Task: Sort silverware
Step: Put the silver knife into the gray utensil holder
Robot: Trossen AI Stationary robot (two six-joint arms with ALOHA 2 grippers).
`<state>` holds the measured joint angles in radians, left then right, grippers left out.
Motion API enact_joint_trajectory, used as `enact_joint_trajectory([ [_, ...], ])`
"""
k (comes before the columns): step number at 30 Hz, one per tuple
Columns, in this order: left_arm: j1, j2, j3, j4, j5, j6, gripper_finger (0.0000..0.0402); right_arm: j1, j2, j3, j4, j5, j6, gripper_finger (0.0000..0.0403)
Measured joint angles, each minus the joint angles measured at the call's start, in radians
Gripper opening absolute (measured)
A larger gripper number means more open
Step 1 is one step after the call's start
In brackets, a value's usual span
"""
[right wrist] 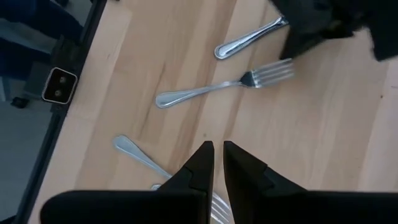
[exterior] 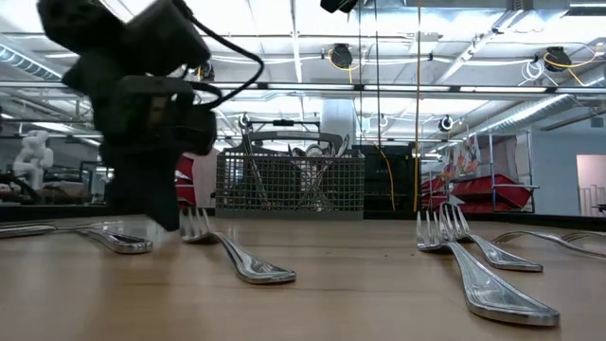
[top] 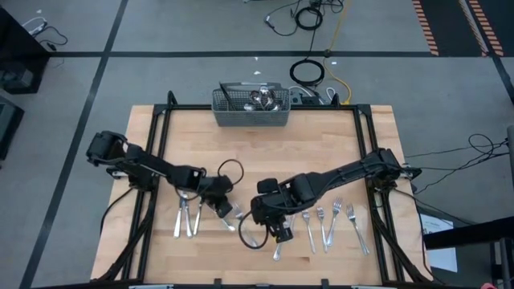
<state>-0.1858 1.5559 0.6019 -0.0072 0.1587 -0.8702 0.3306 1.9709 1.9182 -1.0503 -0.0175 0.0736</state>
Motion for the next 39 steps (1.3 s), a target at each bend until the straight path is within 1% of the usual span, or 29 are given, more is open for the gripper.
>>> enact_joint_trajectory([
  [2,0.024,-0.02,0.009,-0.011,0.073,0.101,0.0013,0.006,0.0,0.0,0.002,0.0,0.017,0.0029],
  [4,0.036,-0.057,0.02,-0.07,0.144,0.204,0.0013,0.01,0.0,0.0,0.014,0.0,0.024,0.0029],
  [6,0.032,-0.1,0.034,-0.151,0.176,0.319,0.0013,0.017,0.0,0.0,0.038,0.018,0.043,0.0029],
  [10,-0.01,-0.187,0.049,-0.282,0.175,0.508,0.0023,0.024,0.0,0.0,0.068,0.053,0.1,0.0029],
  [12,-0.034,-0.205,0.048,-0.315,0.147,0.594,0.0034,0.026,0.001,0.0,0.073,0.074,0.122,0.0029],
  [18,-0.135,-0.185,0.049,-0.287,0.119,0.786,0.0089,0.031,0.019,0.0,0.124,0.076,0.181,0.0037],
  [21,-0.175,-0.173,0.048,-0.284,0.068,0.856,0.0112,0.034,0.021,-0.002,0.132,0.079,0.22,0.0042],
  [24,-0.197,-0.162,0.048,-0.283,-0.021,0.927,0.0127,0.038,0.022,-0.002,0.134,0.093,0.249,0.0045],
  [26,-0.196,-0.15,0.048,-0.25,-0.07,0.936,0.0133,0.04,0.022,-0.002,0.138,0.095,0.265,0.0045],
  [33,-0.196,-0.084,0.048,-0.112,-0.07,0.933,0.0142,0.062,0.023,-0.002,0.146,0.097,0.308,0.0045],
  [39,-0.196,-0.002,0.048,-0.09,-0.061,0.938,0.0142,0.074,0.023,-0.001,0.151,0.1,0.325,0.0045],
])
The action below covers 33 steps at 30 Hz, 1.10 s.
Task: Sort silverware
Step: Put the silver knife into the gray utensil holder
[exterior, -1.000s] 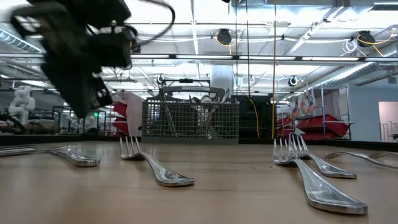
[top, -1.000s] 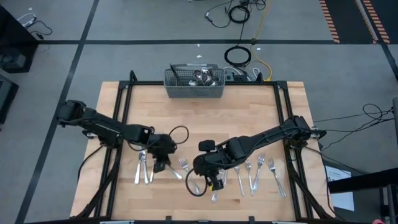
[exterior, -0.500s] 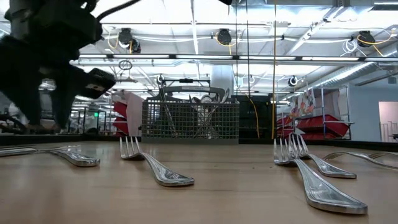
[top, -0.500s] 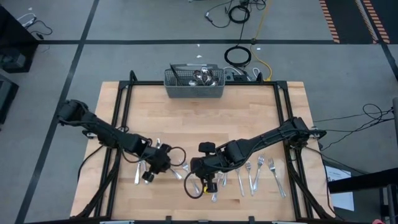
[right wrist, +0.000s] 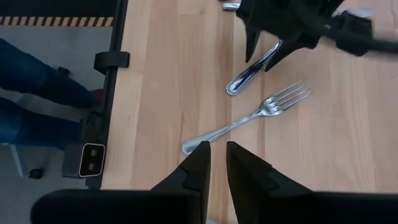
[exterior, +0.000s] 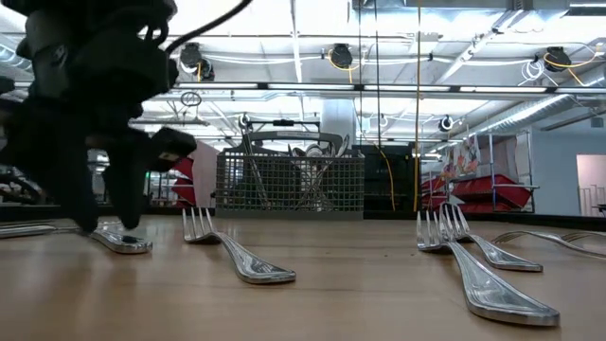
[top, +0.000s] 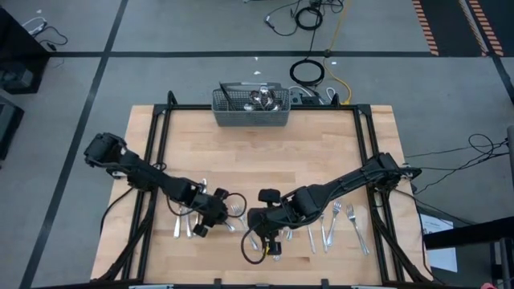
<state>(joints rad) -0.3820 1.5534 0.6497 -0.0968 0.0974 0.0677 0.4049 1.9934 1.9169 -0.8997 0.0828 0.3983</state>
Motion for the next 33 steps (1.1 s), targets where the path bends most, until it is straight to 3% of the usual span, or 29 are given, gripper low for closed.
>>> enact_joint_trajectory([
  [11,0.001,0.126,0.003,0.086,0.031,-0.003,0.0135,0.01,0.0,0.001,0.0,0.0,0.011,0.0045],
  [13,0.001,0.161,0.004,0.128,0.032,-0.003,0.0119,0.01,0.0,0.001,0.001,0.001,0.017,0.0045],
  [17,0.002,0.197,0.006,0.192,0.035,-0.019,0.005,0.01,0.0,0.001,-0.004,0.004,0.027,0.0045],
  [20,0.013,0.198,0.006,0.195,0.034,-0.067,0.0048,0.012,0.0,0.001,-0.02,0.004,0.048,0.0045],
  [25,0.02,0.152,0.005,0.17,0.026,-0.118,0.0046,0.039,0.0,0.001,-0.032,0.078,0.065,0.0045],
  [27,0.023,0.111,0.007,0.127,-0.009,-0.124,0.0008,0.055,0.0,0.001,-0.035,0.122,0.065,0.0045],
  [33,0.038,-0.001,0.019,0.016,-0.08,-0.147,0.0,0.082,0.0,0.001,-0.046,0.174,0.08,0.0045],
])
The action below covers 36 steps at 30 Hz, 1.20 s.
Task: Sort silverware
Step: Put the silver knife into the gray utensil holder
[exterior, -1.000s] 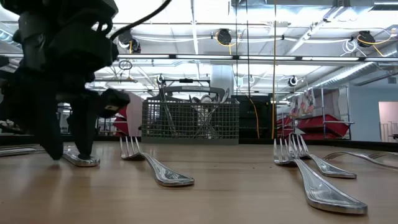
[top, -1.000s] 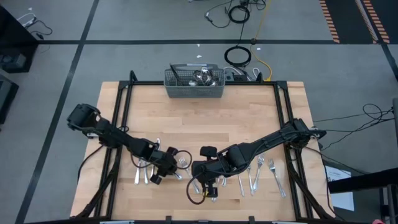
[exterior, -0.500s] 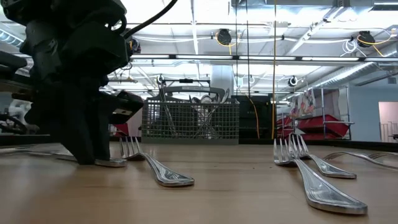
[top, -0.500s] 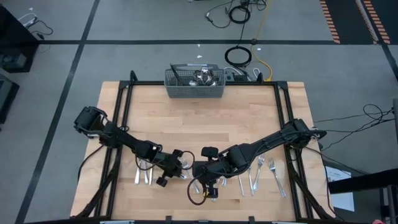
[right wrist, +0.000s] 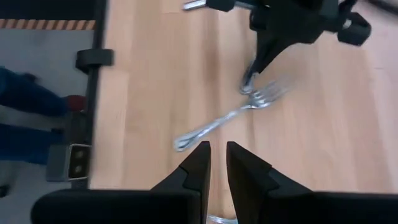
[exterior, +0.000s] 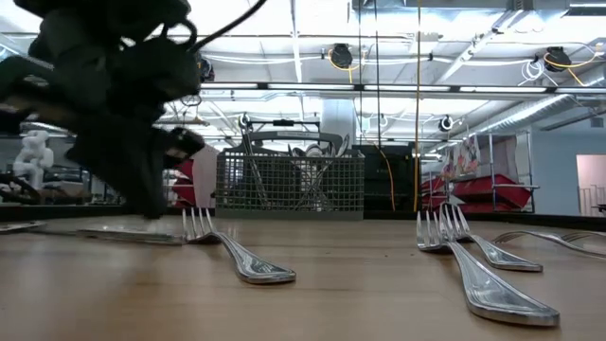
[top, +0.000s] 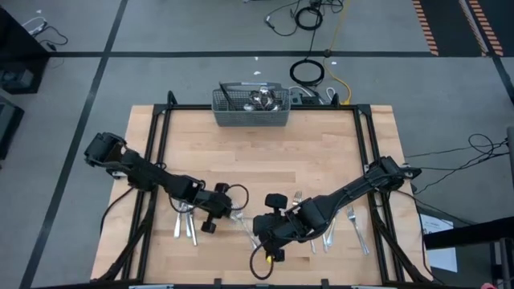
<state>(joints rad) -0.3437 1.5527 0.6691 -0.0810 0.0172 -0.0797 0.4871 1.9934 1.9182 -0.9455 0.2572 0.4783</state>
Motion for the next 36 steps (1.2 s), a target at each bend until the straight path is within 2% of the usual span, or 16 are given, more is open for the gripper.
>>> enact_joint_trajectory([
  [7,0.014,-0.127,0.003,-0.059,-0.065,-0.022,0.0,0.016,0.0,-0.038,0.002,0.206,0.046,0.0045],
  [11,0.03,-0.161,0.006,-0.182,-0.073,-0.101,0.0006,0.017,0.0,-0.112,0.081,0.182,0.105,0.0045],
  [14,0.055,-0.167,0.006,-0.392,-0.155,-0.336,0.0021,0.017,0.002,-0.166,0.124,0.149,0.157,0.0045],
  [19,0.078,-0.178,0.005,-0.571,-0.101,-0.542,0.0004,0.02,0.002,-0.211,0.201,0.13,0.176,0.0045],
  [26,0.068,-0.221,0.006,-0.577,-0.01,-0.701,0.0002,0.019,0.001,-0.213,0.209,0.135,0.167,0.0045],
  [32,0.043,-0.202,0.008,-0.333,0.04,-0.704,0.0001,0.019,0.001,-0.213,0.203,0.136,0.154,0.0045],
  [36,0.031,-0.148,0.008,-0.27,0.046,-0.703,0.0001,0.019,0.001,-0.213,0.2,0.136,0.153,0.0045],
])
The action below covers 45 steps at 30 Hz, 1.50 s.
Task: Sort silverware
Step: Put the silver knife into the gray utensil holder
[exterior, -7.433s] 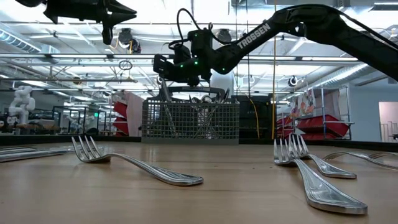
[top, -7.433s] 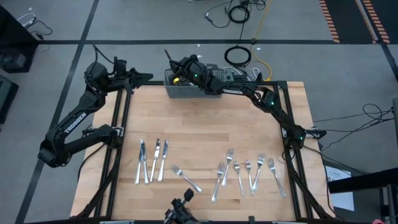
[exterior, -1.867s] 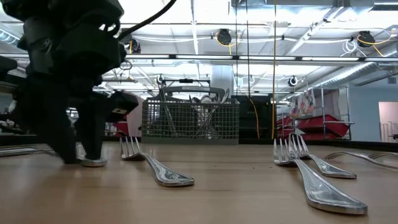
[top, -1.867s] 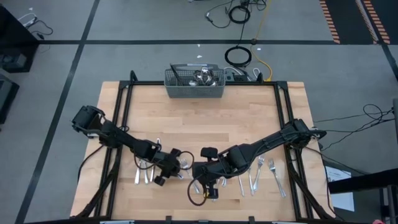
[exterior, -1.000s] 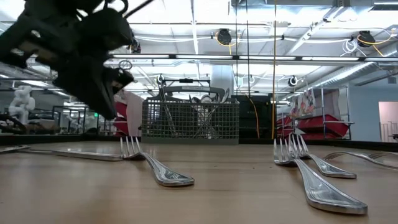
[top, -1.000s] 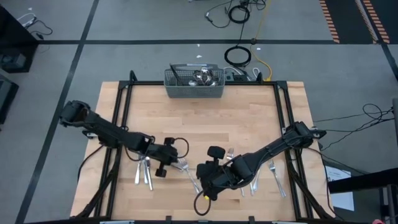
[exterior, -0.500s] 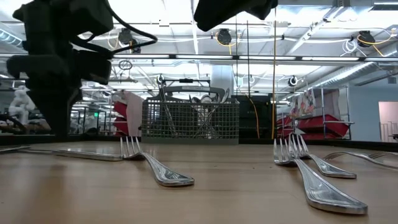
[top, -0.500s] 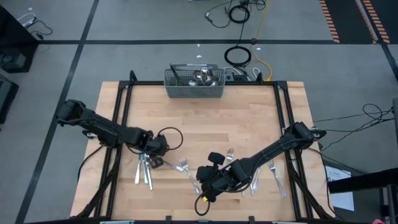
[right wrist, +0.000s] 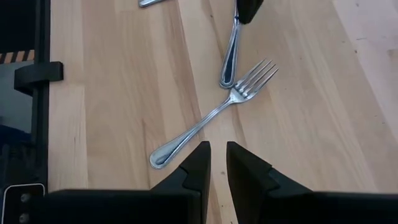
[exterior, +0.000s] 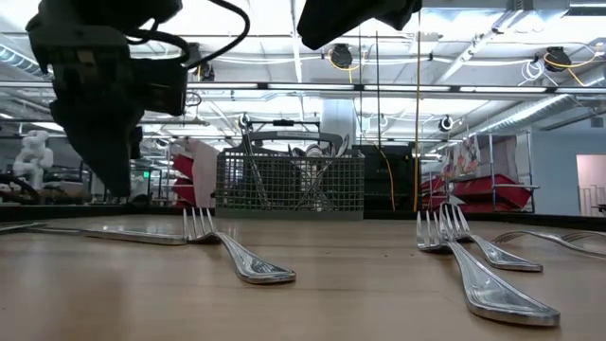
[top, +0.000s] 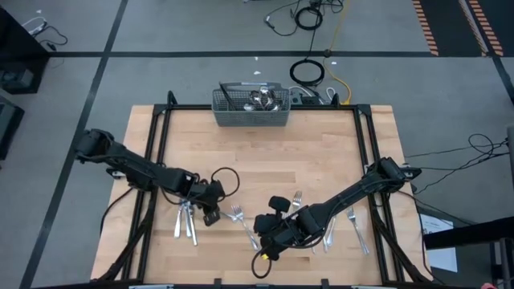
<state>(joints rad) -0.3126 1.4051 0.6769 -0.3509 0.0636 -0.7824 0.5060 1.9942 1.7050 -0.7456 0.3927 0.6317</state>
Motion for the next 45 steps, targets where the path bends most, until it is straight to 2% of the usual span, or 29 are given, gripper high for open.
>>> enact_joint_trajectory([
  [10,-0.075,0.078,0.0,0.088,0.067,-0.004,0.0001,0.0,0.0,0.0,-0.016,-0.001,0.002,0.0045],
  [19,-0.051,0.197,0.006,0.091,0.071,0.088,0.0,-0.001,0.0,0.0,-0.029,-0.002,0.006,0.0045],
  [27,0.103,0.206,0.014,0.091,0.09,0.243,0.0,-0.004,0.0,0.0,-0.042,-0.002,-0.026,0.0045],
  [32,0.2,0.209,0.047,0.078,0.042,0.322,0.0,-0.014,0.0,0.0,-0.043,-0.002,-0.051,0.0045],
  [36,0.289,0.215,0.105,0.07,-0.096,0.382,0.0,-0.034,0.0,0.0,-0.043,0.002,-0.052,0.0045],
  [38,0.331,0.212,0.141,0.069,-0.101,0.392,0.0,-0.048,0.0,0.0,-0.043,0.017,-0.045,0.0045],
  [42,0.395,0.165,0.211,-0.051,-0.061,0.399,0.0,-0.087,-0.001,0.0,-0.044,0.105,0.061,0.0045],
  [45,0.435,0.098,0.257,-0.118,-0.057,0.399,0.0005,-0.122,-0.001,0.0,-0.067,0.147,0.219,0.0044],
])
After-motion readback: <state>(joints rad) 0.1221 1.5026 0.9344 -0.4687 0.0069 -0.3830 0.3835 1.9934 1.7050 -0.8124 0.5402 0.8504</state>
